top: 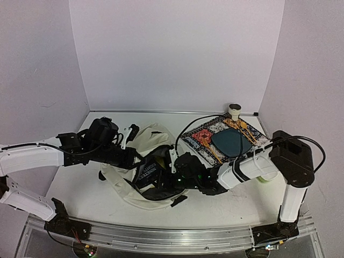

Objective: Pack the student bag
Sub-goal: Place the book in the largest pocket of the bag, then place the largest pocket of the bag in the student bag.

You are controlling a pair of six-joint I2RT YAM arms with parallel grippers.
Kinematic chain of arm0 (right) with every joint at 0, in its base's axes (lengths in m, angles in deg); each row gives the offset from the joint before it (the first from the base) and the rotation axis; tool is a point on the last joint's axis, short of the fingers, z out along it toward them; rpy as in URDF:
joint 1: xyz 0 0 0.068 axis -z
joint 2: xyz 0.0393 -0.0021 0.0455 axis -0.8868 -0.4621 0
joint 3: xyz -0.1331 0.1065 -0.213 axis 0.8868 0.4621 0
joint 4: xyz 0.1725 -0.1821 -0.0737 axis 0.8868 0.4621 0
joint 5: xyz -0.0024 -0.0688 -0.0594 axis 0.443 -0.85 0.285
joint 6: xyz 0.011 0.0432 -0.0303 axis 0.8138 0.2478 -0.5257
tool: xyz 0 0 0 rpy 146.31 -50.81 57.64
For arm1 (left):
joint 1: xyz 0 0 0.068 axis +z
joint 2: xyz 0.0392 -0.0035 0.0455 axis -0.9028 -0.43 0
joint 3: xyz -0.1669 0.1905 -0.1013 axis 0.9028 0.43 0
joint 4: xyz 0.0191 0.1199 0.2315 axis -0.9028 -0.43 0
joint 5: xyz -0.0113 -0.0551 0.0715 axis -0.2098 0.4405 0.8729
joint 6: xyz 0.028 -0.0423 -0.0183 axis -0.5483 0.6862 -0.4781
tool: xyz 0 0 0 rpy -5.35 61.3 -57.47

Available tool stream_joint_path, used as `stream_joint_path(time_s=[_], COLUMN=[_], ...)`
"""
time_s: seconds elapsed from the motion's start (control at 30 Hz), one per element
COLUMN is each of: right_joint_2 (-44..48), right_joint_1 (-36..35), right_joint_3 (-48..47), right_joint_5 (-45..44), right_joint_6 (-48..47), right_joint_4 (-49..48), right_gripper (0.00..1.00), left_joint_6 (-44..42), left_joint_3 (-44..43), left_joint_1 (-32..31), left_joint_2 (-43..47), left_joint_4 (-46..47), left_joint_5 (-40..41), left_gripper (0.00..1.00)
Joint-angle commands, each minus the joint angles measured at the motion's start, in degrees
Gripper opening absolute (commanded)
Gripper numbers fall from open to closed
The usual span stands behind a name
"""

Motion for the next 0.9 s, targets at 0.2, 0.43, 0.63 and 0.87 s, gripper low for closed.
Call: stream_joint_path(time_s=[0.2, 0.43, 0.63, 0.87], right_joint_2=[14.04, 22.89, 27.78, 32.29], right_joint_1=[-2.61, -2.52, -0.07, 7.96], right_joint_3=[0.58, 3.44, 4.92, 6.53], right_joint_5=[-4.14, -10.96, -14.52, -10.04], right_joint_6=[-12.15, -19.55, -23.11, -25.44], right_joint_4=[14.79, 22.93, 28.01, 28.70], right_gripper=[0.79, 0.84, 0.87, 0.86], left_joint_6=[0.43, 1.86, 0.65, -4.22], left_joint_3=[2.10, 6.61, 5.15, -5.12], left_joint_1=[-0.29, -0.29, -0.29, -0.21], left_joint_2=[3.05, 2.02, 5.05, 5.27], left_joint_4=[-0.01, -0.15, -0.40, -5.52], left_joint_5=[0.43, -5.73, -8.62, -2.24], left_gripper=[0.11, 0.26, 0.53, 0.70])
